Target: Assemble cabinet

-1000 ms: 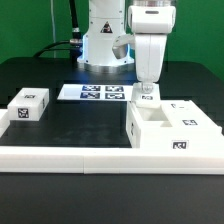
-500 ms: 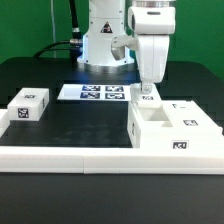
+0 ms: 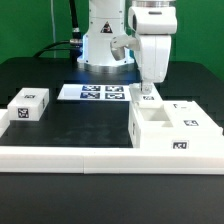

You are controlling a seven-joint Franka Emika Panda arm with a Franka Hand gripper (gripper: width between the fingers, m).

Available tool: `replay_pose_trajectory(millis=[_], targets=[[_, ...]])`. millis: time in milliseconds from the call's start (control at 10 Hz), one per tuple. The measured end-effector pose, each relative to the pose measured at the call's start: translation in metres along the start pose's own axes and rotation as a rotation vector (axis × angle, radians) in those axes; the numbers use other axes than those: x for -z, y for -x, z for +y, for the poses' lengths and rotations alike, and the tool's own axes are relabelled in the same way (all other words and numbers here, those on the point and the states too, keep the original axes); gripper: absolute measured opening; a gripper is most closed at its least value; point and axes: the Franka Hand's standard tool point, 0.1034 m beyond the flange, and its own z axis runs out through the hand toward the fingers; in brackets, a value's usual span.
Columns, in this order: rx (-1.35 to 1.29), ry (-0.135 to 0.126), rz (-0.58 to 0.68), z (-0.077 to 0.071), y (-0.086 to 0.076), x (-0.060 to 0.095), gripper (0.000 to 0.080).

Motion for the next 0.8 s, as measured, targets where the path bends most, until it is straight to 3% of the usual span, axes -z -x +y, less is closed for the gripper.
replay_pose_trajectory(millis=[200,800], targets=[[0.007,0.004,0.003,0.007,0.004,-0.001,0.0071],[0.025,0.037,0.018,0.053,0.005,0.001,0.0071]])
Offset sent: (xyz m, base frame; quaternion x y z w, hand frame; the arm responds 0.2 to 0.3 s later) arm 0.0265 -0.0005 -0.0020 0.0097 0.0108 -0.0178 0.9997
